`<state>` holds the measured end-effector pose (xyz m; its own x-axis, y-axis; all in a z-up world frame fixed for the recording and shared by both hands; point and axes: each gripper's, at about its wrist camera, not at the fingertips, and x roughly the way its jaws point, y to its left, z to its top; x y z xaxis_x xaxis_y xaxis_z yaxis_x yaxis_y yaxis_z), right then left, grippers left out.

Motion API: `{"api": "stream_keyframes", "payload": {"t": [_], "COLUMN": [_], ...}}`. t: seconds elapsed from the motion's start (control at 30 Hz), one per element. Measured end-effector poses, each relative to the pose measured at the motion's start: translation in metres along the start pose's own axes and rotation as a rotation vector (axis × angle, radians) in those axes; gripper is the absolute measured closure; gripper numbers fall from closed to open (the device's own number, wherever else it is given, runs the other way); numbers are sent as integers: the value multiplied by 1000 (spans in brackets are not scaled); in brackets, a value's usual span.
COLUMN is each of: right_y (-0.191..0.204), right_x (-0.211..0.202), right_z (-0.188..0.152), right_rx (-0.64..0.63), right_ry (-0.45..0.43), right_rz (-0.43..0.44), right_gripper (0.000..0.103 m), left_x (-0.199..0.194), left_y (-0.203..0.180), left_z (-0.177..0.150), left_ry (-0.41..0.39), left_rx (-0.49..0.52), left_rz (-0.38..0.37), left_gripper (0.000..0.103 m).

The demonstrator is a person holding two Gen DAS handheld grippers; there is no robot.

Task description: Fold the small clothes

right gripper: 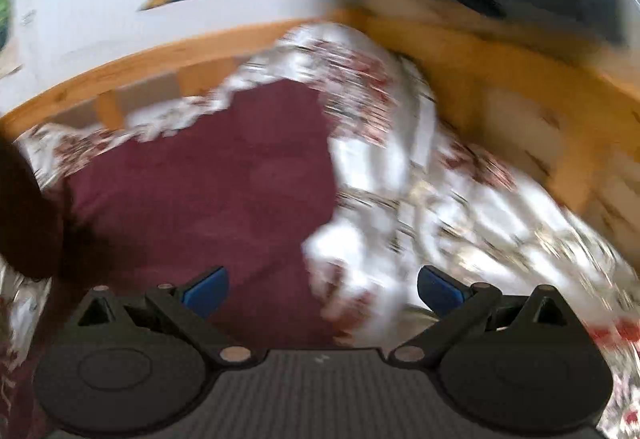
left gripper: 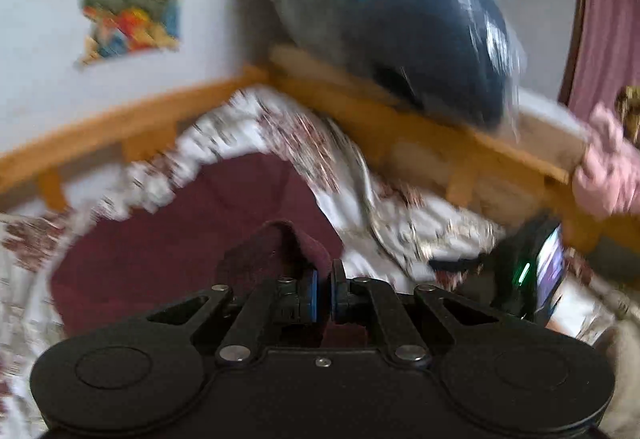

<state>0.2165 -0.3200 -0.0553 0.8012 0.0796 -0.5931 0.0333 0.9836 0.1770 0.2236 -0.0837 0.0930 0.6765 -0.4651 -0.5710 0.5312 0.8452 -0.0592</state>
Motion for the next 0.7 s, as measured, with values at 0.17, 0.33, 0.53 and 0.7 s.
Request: {"api": "stream_keyframes", "payload": {"t": [0.17, 0.33, 0.53, 0.7], "right_y": [-34, -30, 3, 28], "right_x": [2, 9, 21, 33], "right_z": [8, 9, 4, 1], "right_rx": [126, 108, 10, -34], "right_ry": [-15, -11, 30, 88], "right_rz": [-16, -9, 74, 150], "right_gripper": [0, 0, 0, 0], "left_x": [63, 65, 22, 15], "left_y": [-1, 24, 75, 141], "left_z": [-37, -53, -51, -68], "left_ry": [118, 174, 112, 36], "left_rx": [-71, -161, -128, -96], "left_rz": [-10, -27, 56, 364], "left_gripper": [90, 51, 30, 31]}}
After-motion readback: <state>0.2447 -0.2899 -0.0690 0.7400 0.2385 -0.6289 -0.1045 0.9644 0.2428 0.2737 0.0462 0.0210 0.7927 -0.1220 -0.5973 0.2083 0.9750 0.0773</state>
